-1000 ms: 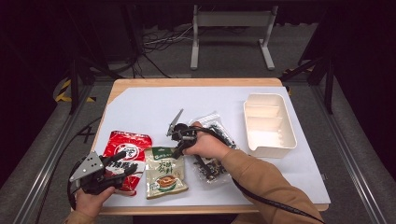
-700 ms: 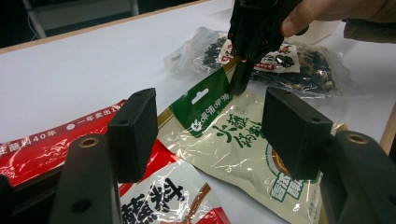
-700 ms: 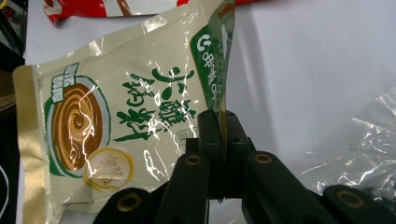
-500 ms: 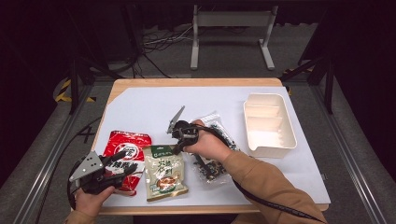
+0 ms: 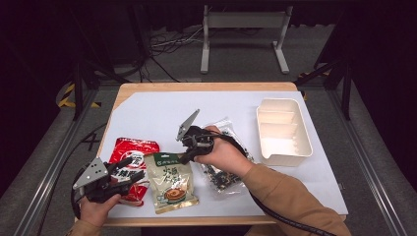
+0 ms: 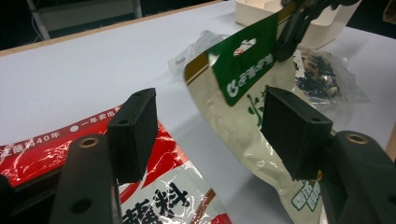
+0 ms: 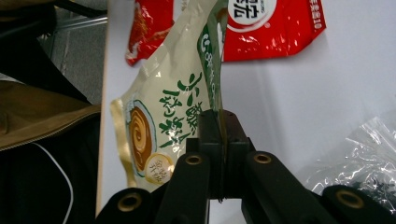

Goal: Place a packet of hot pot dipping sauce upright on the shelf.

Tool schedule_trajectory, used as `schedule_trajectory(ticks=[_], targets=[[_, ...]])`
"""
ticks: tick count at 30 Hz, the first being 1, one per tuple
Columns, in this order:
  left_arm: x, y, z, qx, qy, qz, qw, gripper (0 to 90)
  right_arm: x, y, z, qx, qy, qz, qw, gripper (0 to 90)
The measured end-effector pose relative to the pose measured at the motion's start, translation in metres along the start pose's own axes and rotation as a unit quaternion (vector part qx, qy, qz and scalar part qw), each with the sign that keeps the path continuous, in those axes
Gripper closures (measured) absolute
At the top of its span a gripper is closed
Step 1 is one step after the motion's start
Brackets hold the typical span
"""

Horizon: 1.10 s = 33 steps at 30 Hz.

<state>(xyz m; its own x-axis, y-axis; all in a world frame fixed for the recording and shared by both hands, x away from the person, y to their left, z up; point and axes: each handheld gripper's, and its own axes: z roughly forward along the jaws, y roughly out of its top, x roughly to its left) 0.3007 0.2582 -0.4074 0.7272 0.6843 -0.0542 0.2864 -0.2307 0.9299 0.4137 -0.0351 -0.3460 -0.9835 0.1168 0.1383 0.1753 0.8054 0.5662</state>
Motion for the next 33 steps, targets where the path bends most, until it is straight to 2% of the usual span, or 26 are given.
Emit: schedule_trajectory(ticks=[2, 7, 12, 22, 29, 33], targets=[[0.000, 0.000, 0.000, -0.002, 0.000, -0.003, 1.0000, 36.8, 0.003, 0.001, -0.002, -0.004, 0.000, -0.006, 1.0000, 89.1], [0.000, 0.001, -0.005, -0.019, 0.000, 0.001, 0.9998, 36.8, 0.020, 0.006, -0.015, -0.012, -0.008, -0.023, 0.9996, 89.2], [0.001, 0.001, -0.008, -0.031, -0.006, -0.001, 0.9995, 36.4, 0.033, 0.009, -0.023, -0.015, -0.014, -0.029, 0.9994, 89.2], [0.001, 0.002, -0.013, -0.053, -0.029, 0.005, 0.9981, 35.7, 0.045, 0.011, -0.036, -0.025, -0.026, -0.035, 0.9987, 89.3], [0.000, 0.002, -0.013, -0.059, -0.034, 0.007, 0.9977, 35.6, 0.049, 0.012, -0.047, -0.037, -0.035, -0.041, 0.9979, 89.3], [0.000, 0.001, -0.013, -0.059, -0.036, 0.004, 0.9976, 35.5, 0.050, 0.011, -0.055, -0.041, -0.048, -0.044, 0.9970, 89.4]])
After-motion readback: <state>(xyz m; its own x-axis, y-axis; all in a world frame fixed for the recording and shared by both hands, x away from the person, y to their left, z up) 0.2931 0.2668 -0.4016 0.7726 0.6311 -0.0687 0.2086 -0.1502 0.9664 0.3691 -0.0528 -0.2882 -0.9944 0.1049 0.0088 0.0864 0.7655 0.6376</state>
